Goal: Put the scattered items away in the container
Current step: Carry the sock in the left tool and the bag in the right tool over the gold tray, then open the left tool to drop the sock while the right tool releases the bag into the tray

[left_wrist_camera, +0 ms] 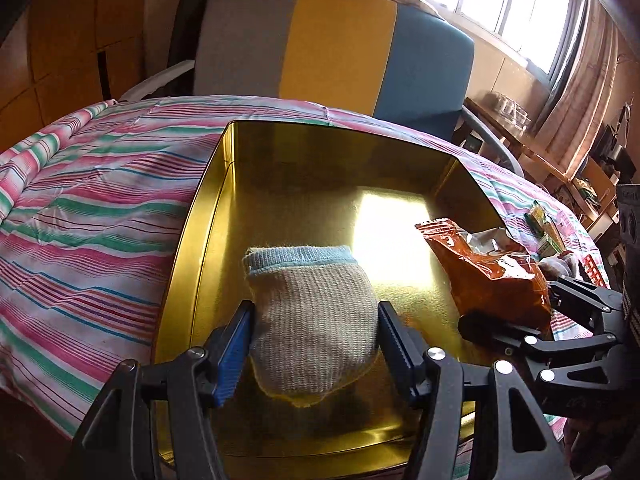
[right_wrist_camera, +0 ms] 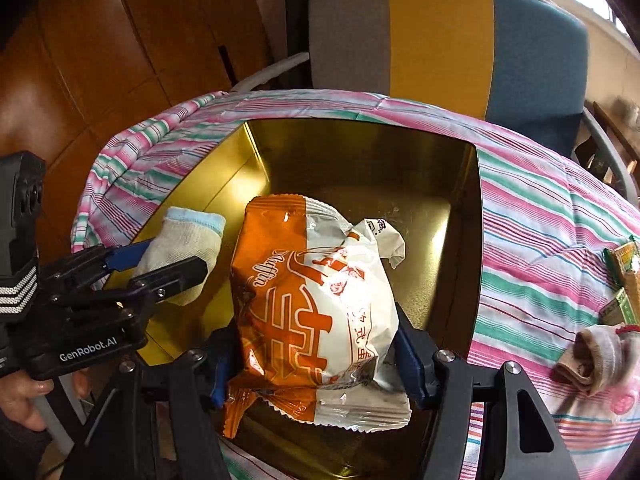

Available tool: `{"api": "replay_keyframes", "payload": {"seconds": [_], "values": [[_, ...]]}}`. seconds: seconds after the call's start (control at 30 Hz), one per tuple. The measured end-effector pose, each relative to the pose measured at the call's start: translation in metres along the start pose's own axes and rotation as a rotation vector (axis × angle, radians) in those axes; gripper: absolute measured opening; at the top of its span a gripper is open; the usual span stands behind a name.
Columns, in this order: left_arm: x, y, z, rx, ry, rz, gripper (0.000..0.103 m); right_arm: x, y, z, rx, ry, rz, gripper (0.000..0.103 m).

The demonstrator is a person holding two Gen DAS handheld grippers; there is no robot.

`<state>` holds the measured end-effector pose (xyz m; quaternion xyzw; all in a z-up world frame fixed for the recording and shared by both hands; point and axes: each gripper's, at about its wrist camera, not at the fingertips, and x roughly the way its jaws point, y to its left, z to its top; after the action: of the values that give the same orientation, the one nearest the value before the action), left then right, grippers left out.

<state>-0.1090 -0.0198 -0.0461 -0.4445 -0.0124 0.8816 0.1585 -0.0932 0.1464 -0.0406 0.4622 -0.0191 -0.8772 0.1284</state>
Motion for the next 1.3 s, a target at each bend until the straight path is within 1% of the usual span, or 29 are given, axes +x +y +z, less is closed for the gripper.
{"api": "replay_keyframes", "payload": {"seconds": [0.2, 0.43, 0.5, 0.67, 0.83, 1.13, 1.3], "values": [[0.004, 0.000, 0.001, 0.002, 0.017, 0.029, 0.062, 0.014, -0.001, -0.004, 0.007, 0.034, -0.039, 0.065], [0.009, -0.002, 0.003, 0.009, 0.038, 0.073, 0.062, 0.015, -0.003, -0.004, 0.032, 0.036, -0.045, 0.068], [0.008, -0.002, 0.003, 0.003, 0.038, 0.072, 0.063, 0.014, -0.003, -0.004, 0.039, 0.034, -0.038, 0.070], [0.003, 0.003, 0.004, -0.033, 0.033, 0.056, 0.063, 0.010, -0.004, -0.005, 0.058, 0.028, -0.021, 0.070], [0.000, 0.002, 0.004, -0.021, 0.027, 0.072, 0.063, 0.007, -0.004, -0.007, 0.066, 0.021, -0.014, 0.071], [-0.010, -0.001, 0.002, -0.027, 0.006, 0.076, 0.063, -0.009, -0.002, -0.011, 0.074, -0.008, 0.013, 0.071], [-0.019, -0.006, -0.001, -0.031, -0.004, 0.065, 0.063, -0.016, -0.002, -0.014, 0.077, -0.026, 0.016, 0.071]]}}
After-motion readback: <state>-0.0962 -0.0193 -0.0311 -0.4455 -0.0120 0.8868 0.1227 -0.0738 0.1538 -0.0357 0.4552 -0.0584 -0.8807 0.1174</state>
